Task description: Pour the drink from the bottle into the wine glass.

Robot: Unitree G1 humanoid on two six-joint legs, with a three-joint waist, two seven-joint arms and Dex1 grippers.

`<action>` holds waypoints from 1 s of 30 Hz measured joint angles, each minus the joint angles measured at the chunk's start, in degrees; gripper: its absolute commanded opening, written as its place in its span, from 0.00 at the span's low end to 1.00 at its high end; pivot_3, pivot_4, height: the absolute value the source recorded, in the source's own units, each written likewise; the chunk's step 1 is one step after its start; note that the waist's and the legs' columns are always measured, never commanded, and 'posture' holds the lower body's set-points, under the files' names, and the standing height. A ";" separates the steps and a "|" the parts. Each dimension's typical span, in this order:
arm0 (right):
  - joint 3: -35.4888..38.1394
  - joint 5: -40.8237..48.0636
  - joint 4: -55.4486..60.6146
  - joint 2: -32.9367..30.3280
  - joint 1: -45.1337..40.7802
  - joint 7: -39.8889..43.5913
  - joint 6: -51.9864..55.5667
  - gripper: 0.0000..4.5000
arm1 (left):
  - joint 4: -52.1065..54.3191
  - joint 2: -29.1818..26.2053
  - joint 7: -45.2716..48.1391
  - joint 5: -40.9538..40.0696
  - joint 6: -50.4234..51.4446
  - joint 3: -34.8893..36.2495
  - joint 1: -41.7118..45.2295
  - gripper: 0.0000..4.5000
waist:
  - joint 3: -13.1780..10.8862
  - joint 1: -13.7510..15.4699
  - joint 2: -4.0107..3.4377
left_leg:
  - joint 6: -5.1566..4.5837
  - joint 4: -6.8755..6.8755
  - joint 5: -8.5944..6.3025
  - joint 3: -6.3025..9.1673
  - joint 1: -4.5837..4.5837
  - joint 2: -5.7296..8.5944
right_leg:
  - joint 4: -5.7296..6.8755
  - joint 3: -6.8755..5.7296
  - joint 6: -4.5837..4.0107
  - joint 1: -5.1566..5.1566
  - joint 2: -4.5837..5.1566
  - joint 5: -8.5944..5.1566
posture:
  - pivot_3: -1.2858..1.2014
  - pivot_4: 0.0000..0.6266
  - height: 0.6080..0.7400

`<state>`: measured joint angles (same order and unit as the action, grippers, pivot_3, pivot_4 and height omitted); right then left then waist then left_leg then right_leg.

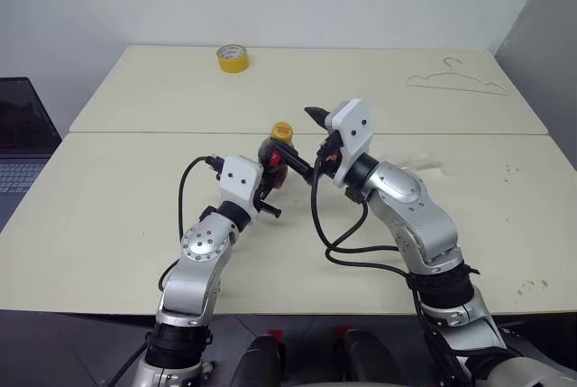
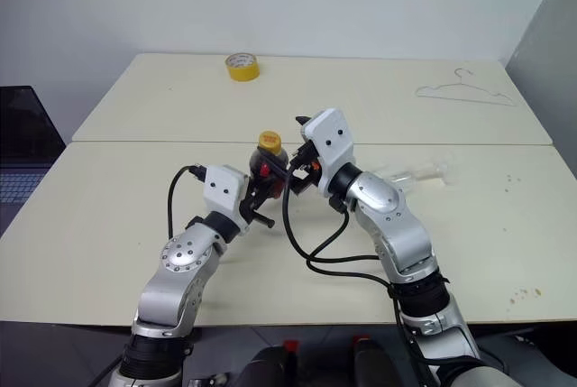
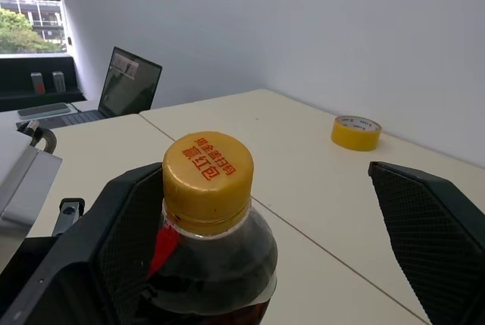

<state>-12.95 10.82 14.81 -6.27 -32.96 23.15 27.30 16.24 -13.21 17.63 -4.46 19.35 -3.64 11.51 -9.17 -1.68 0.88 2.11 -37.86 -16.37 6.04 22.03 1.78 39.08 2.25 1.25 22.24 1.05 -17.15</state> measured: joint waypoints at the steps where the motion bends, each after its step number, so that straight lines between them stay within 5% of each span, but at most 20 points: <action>1: 0.12 0.03 0.06 -0.12 0.15 0.00 0.00 1.00 | 0.00 0.00 0.00 0.00 0.00 -0.03 0.00 0.09 | 0.00 0.00 0.00 | 0.00 0.00 0.00 0.00 0.00 0.00 | 0.00 0.00 0.00 0.00 0.00 0.00 | 0.52 0.24 1.00; 18: 5.14 2.23 4.24 -4.25 4.41 -0.97 2.83 1.00 | -0.03 -0.17 -0.29 -0.04 0.12 -0.23 0.00 0.09 | 0.00 0.02 0.00 | -0.01 0.00 0.00 -0.01 0.00 0.00 | -0.01 0.01 0.00 -0.01 0.00 0.00 | 0.52 0.24 1.00; 30: 1.99 5.31 8.98 -4.97 4.02 3.00 4.72 1.00 | -0.03 -0.14 -0.19 -0.05 0.13 -0.28 0.00 0.09 | 0.00 0.00 0.00 | -0.01 0.01 -0.01 0.01 0.00 -0.01 | 0.00 -0.02 0.00 -0.01 -0.01 0.00 | 0.52 0.24 1.00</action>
<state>-10.96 16.13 23.79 -11.24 -28.93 26.14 32.02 16.22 -13.35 17.44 -4.51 19.47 -3.92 11.51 -9.17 -1.68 0.88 2.10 -37.86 -16.37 6.05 22.04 1.77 39.08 2.24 1.25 22.22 1.04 -17.15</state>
